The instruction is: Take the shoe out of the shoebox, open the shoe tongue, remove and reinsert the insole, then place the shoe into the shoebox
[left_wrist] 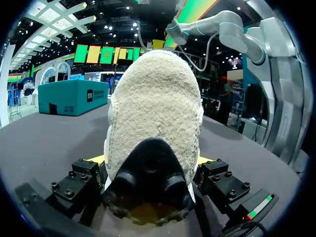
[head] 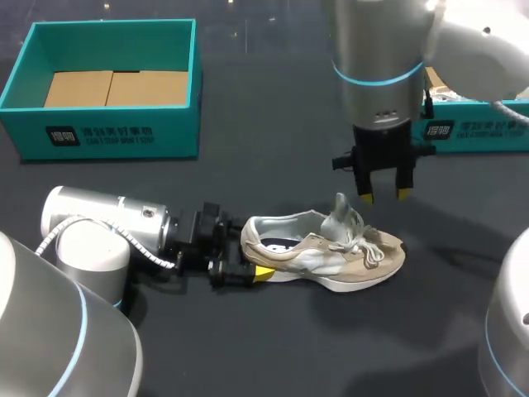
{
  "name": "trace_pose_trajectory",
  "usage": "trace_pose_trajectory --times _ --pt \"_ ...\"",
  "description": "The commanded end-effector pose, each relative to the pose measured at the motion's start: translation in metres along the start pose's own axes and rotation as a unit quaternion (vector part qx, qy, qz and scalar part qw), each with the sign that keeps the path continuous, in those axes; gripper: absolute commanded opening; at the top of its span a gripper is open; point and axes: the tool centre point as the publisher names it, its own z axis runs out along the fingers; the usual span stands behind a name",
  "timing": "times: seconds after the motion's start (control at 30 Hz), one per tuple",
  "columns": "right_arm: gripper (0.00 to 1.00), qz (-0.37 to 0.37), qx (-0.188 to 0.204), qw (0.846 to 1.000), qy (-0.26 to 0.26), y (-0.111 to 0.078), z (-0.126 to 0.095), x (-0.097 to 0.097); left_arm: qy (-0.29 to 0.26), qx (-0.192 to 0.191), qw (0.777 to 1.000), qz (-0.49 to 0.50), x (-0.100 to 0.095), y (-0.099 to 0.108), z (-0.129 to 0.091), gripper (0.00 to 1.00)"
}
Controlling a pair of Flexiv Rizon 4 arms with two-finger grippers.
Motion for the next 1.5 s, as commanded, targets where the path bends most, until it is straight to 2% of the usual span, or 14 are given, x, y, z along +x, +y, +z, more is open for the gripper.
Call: trace_pose_trajectory --times 0.03,0.1,0.23,0.27,0.33,0.37,0.8,0.87,0.9,0.97,1.0,1.37,1.47,1.5 --pt "0.24 -0.102 -0.013 0.995 -0.010 0.003 -0.034 0.030 -0.001 0.000 1.000 0.000 0.002 0.003 0.000 0.00" --pt "0.00 -0.147 -0.015 0.989 -0.006 0.002 -0.041 0.045 -0.001 0.000 1.000 0.000 0.002 0.003 0.000 0.00" --pt "0.00 -0.234 -0.013 0.972 0.014 -0.001 -0.046 0.067 -0.001 0.000 1.000 0.000 0.002 0.003 0.000 0.00" --pt "0.00 -0.292 -0.014 0.956 0.037 -0.003 -0.046 0.077 -0.001 0.000 1.000 0.000 0.002 0.003 0.000 0.00" --pt "0.00 -0.417 -0.008 0.906 0.073 -0.011 -0.038 0.091 -0.001 0.000 1.000 0.000 0.002 0.003 0.000 0.00" --pt "0.00 -0.432 -0.011 0.899 0.072 -0.014 -0.034 0.092 -0.001 0.000 1.000 0.000 0.002 0.003 0.000 0.00" --pt "0.00 -0.432 -0.011 0.899 0.072 -0.014 -0.034 0.092 -0.001 0.000 1.000 0.000 0.002 0.003 0.000 0.00" --pt "0.00 -0.466 -0.016 0.882 0.074 -0.014 -0.026 0.106 -0.001 0.000 1.000 0.000 0.002 0.003 0.000 0.00" --pt "0.00 -0.493 -0.029 0.866 0.080 -0.015 -0.023 0.112 -0.001 0.000 1.000 0.000 0.002 0.003 0.000 0.00" --pt "0.00 -0.562 -0.045 0.820 0.096 -0.018 -0.017 0.125 -0.001 0.000 1.000 0.000 0.002 0.003 0.000 0.00" --pt "0.00 -0.588 -0.027 0.803 0.092 -0.018 -0.013 0.132 -0.001 0.000 1.000 0.000 0.002 0.003 0.000 0.00" --pt "0.00 -0.588 -0.027 0.803 0.092 -0.018 -0.013 0.132 -0.001 0.000 1.000 0.000 0.002 0.003 0.000 0.00" --pt "0.00 -0.617 -0.043 0.780 0.096 -0.010 0.005 0.147 -0.001 0.000 1.000 0.000 0.002 0.003 0.000 0.00" --pt "0.00 -0.615 -0.041 0.782 0.091 -0.008 0.011 0.151 -0.001 0.000 1.000 0.000 0.002 0.003 0.000 0.00"
